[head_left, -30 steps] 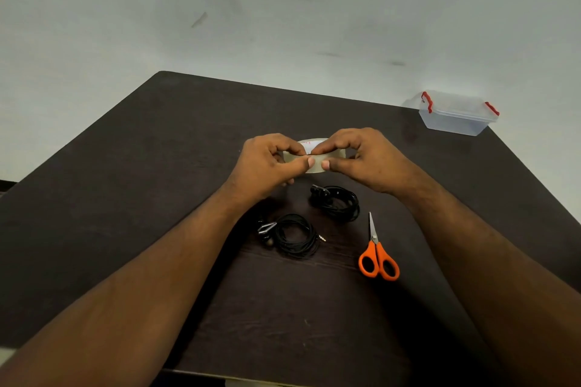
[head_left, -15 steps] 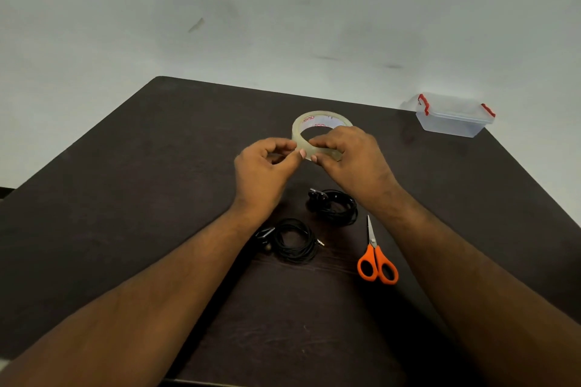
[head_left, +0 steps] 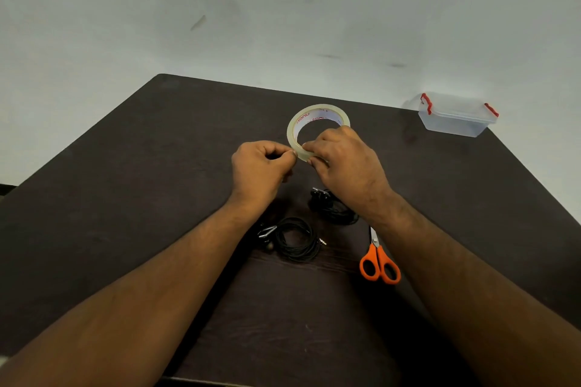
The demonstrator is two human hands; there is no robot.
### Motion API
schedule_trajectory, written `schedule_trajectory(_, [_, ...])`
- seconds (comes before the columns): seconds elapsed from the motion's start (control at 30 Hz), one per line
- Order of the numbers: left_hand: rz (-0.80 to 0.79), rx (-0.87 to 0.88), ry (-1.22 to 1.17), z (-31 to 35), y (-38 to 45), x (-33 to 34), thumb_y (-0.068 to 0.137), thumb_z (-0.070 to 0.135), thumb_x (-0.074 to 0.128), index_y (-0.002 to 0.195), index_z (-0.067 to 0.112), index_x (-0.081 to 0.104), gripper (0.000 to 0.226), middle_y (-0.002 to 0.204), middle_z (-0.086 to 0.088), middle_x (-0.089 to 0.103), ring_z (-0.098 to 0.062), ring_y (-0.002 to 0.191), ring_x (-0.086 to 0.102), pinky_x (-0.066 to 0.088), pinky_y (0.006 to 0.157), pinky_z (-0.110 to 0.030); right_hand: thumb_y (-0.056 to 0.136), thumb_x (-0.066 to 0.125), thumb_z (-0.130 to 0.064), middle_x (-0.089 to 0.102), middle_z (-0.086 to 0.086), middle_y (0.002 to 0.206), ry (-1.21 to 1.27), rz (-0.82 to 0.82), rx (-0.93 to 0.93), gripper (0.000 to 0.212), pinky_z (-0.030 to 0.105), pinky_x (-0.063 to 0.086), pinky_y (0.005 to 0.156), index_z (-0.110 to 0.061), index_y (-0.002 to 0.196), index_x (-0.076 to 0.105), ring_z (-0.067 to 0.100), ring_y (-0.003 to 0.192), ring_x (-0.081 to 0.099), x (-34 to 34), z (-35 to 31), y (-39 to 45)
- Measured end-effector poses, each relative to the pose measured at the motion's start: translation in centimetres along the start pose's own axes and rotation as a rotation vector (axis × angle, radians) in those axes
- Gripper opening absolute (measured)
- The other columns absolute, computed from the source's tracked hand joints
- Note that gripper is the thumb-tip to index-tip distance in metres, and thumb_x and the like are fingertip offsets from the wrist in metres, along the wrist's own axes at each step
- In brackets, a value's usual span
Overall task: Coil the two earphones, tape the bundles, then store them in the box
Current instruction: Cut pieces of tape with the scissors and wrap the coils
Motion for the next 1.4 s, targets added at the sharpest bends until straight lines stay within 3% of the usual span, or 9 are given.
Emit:
schedule_trajectory(0.2, [-0.014, 0.01, 0.013, -0.1, -0.1, 0.3, 0.072, 0.006, 0.066, 0.064, 0.013, 0.073, 0.013, 0.057, -0.003, 0.067, -0.014, 0.053, 0.06, 0.052, 0.054, -0.035, 0.09, 0.064, -0.02, 0.066, 0.004, 0.104, 0.006, 0.005, -0.02, 0.022, 0.04, 0.055, 0.075, -0.014, 0.11, 0.07, 0.022, 0.106, 0.054, 0.2, 0.1, -0.3])
schedule_trajectory(0.4, [-0.123, -0.036, -0.157, 0.1, 0.9, 0.0, 0.072, -0.001, 0.062, 0.061, 0.011, 0.07, 0.018, 0.053, -0.001, 0.061, -0.01, 0.05, 0.052, 0.044, 0.049, -0.021, 0.084, 0.069, -0.013, 0.069, 0.004, 0.104, 0.256, 0.011, 0.052, 0.025, 0.034, 0.045, 0.091, -0.014, 0.11, 0.071, 0.022, 0.105, 0.057, -0.2, 1.7, 0.2])
schedule_trajectory(0.67, [-0.241, -0.046, -0.265, 0.2, 0.9, 0.1, 0.074, -0.003, 0.062, 0.062, 0.011, 0.071, 0.021, 0.057, -0.005, 0.061, -0.012, 0.052, 0.052, 0.044, 0.049, -0.023, 0.084, 0.07, -0.036, 0.059, -0.006, 0.091, 0.411, -0.068, 0.107, 0.026, 0.015, 0.035, 0.071, -0.018, 0.102, 0.074, 0.009, 0.092, 0.051, -0.3, 3.2, 0.9])
schedule_trajectory(0.83, [-0.433, -0.185, -0.489, 0.6, 0.9, 0.0, 0.074, -0.009, 0.054, 0.06, 0.011, 0.069, 0.029, 0.062, -0.009, 0.065, -0.013, 0.051, 0.054, 0.043, 0.047, -0.021, 0.087, 0.068, -0.027, 0.063, -0.012, 0.09, 0.633, -0.16, 0.158, 0.003, 0.022, 0.045, 0.077, -0.026, 0.087, 0.071, 0.003, 0.088, 0.059, -0.7, 4.5, 1.0])
schedule_trajectory(0.93, [-0.571, -0.261, -0.547, 0.9, 0.6, 0.0, 0.068, -0.002, 0.054, 0.06, 0.013, 0.069, 0.023, 0.063, -0.009, 0.065, -0.013, 0.052, 0.054, 0.044, 0.047, -0.021, 0.091, 0.064, -0.026, 0.068, -0.003, 0.093, 0.677, -0.226, 0.138, 0.006, 0.039, 0.05, 0.079, -0.024, 0.089, 0.069, 0.019, 0.09, 0.062, -1.3, 5.4, 0.9])
schedule_trajectory(1.03, [-0.636, -0.26, -0.519, 0.9, 0.1, 0.2, 0.068, -0.002, 0.054, 0.061, 0.012, 0.068, 0.021, 0.062, -0.01, 0.063, -0.015, 0.053, 0.053, 0.045, 0.049, -0.023, 0.08, 0.063, -0.043, 0.066, 0.004, 0.086, 0.64, -0.217, 0.149, 0.023, 0.037, 0.045, 0.062, -0.02, 0.081, 0.067, 0.016, 0.073, 0.058, -1.2, 5.2, 0.9])
schedule_trajectory(1.13, [-0.693, -0.248, -0.527, 1.0, -0.3, 0.4, 0.068, -0.002, 0.056, 0.062, 0.01, 0.067, 0.018, 0.063, -0.01, 0.062, -0.015, 0.053, 0.055, 0.047, 0.05, -0.023, 0.066, 0.072, -0.063, 0.063, 0.003, 0.083, 0.534, -0.153, 0.102, 0.051, 0.032, 0.043, 0.062, -0.013, 0.073, 0.062, 0.019, 0.075, 0.057, -0.9, 4.6, 0.9])
schedule_trajectory(1.27, [-0.833, -0.242, -0.63, 1.3, -0.3, 0.0, 0.064, 0.003, 0.06, 0.065, 0.011, 0.064, 0.009, 0.069, -0.01, 0.062, -0.016, 0.057, 0.055, 0.047, 0.052, -0.025, 0.068, 0.073, -0.053, 0.065, 0.019, 0.085, 0.733, -0.195, 0.151, 0.046, 0.046, 0.047, 0.065, -0.008, 0.069, 0.063, 0.04, 0.08, 0.058, -0.7, 4.9, 0.8])
schedule_trajectory(1.4, [-0.743, -0.265, -0.647, 1.0, 0.2, 0.0, 0.066, 0.002, 0.047, 0.064, 0.009, 0.058, 0.013, 0.073, -0.011, 0.058, -0.018, 0.06, 0.053, 0.045, 0.052, -0.028, 0.069, 0.08, -0.044, 0.063, 0.009, 0.077, 0.664, -0.109, 0.193, 0.039, 0.03, 0.041, 0.057, -0.009, 0.067, 0.064, 0.014, 0.065, 0.053, -0.5, 5.3, 0.8])
Point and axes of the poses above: each hand's wrist, its own y-axis towards the middle knuckle, its own x-axis out of the palm, z = x × y, the point moved 3 cm from there along y, towards the middle knuckle
